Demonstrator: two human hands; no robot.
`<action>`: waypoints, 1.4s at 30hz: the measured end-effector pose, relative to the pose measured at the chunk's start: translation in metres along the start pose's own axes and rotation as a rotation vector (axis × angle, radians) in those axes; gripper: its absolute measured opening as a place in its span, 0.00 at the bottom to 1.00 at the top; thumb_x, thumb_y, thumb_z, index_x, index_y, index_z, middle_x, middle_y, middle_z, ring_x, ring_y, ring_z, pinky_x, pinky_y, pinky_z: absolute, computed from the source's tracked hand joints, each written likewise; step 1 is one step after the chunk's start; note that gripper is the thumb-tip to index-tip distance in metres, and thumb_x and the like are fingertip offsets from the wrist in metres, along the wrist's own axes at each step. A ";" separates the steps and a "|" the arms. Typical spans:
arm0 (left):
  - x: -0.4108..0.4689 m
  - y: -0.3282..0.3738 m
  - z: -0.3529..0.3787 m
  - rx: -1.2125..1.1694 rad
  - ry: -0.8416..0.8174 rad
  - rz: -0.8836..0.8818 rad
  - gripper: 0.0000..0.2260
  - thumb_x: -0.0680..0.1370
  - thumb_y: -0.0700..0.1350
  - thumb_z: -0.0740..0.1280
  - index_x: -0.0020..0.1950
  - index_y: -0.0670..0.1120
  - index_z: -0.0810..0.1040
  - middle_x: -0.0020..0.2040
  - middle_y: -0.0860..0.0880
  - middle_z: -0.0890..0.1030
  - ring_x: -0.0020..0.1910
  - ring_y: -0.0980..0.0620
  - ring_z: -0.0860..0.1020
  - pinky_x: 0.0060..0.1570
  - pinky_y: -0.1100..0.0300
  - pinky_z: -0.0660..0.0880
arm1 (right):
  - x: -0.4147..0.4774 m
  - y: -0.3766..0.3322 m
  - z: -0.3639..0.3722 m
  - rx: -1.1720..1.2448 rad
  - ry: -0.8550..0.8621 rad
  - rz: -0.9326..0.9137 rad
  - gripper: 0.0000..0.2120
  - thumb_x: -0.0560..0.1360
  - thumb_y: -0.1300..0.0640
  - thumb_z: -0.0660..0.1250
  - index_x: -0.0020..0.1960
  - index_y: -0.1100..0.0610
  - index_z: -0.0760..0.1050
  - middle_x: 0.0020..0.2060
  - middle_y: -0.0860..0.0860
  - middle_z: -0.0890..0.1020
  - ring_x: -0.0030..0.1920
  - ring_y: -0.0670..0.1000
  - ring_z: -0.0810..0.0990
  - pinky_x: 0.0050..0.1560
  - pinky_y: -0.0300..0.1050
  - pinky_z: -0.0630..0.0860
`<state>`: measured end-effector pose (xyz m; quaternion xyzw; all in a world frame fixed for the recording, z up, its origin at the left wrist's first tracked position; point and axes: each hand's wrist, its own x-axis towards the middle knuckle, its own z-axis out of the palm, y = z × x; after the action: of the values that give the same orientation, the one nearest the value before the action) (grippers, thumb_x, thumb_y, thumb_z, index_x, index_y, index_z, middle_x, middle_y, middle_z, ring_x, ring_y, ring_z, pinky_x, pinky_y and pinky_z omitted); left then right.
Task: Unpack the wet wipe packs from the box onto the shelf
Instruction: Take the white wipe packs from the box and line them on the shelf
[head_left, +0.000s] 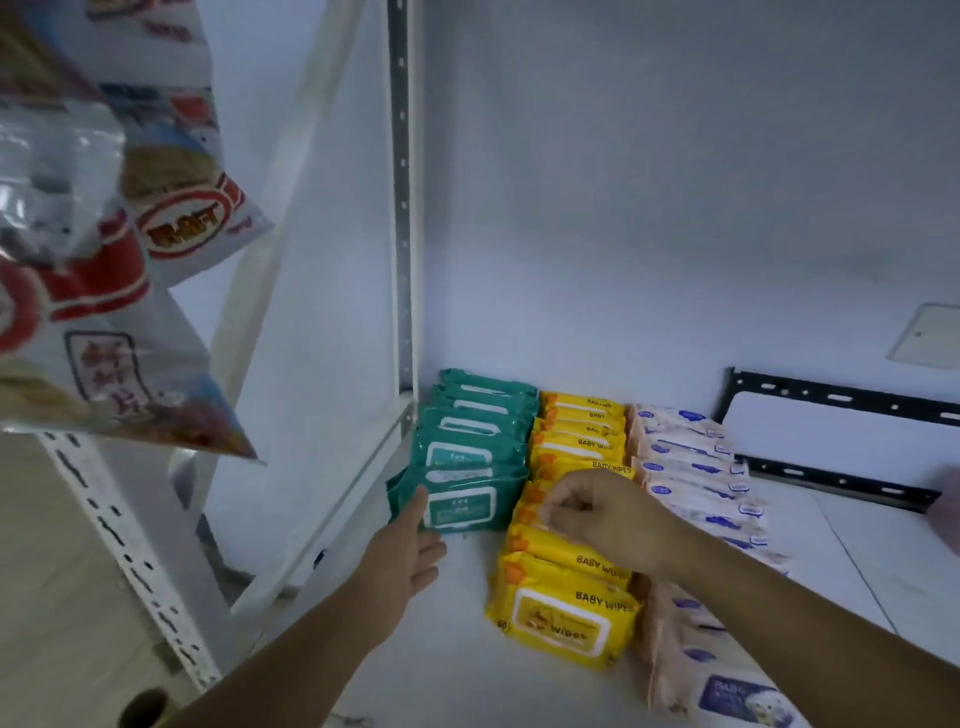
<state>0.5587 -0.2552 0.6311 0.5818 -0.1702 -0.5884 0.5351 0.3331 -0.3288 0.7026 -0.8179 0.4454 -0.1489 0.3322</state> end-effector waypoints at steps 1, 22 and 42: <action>0.003 0.005 0.000 0.030 -0.011 0.015 0.28 0.82 0.60 0.59 0.75 0.43 0.69 0.70 0.40 0.76 0.70 0.43 0.74 0.72 0.48 0.68 | 0.014 0.000 -0.003 -0.016 0.013 0.009 0.08 0.78 0.48 0.71 0.45 0.52 0.83 0.38 0.50 0.84 0.36 0.44 0.80 0.40 0.46 0.76; 0.086 0.043 -0.011 1.479 0.327 0.689 0.23 0.70 0.65 0.72 0.55 0.55 0.67 0.56 0.56 0.80 0.53 0.54 0.79 0.49 0.57 0.78 | 0.199 0.023 -0.045 -0.127 -0.137 0.069 0.27 0.75 0.29 0.61 0.51 0.51 0.82 0.49 0.48 0.84 0.52 0.50 0.82 0.60 0.51 0.77; 0.112 0.054 -0.026 1.572 0.273 0.738 0.42 0.66 0.73 0.69 0.75 0.60 0.60 0.71 0.57 0.66 0.67 0.54 0.67 0.70 0.53 0.69 | 0.321 0.038 -0.037 -0.183 -0.489 0.027 0.46 0.57 0.13 0.56 0.58 0.44 0.83 0.54 0.47 0.86 0.54 0.50 0.85 0.67 0.54 0.75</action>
<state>0.6321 -0.3572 0.6123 0.7550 -0.6379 -0.0156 0.1511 0.4683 -0.6239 0.6870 -0.8504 0.3743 0.0985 0.3563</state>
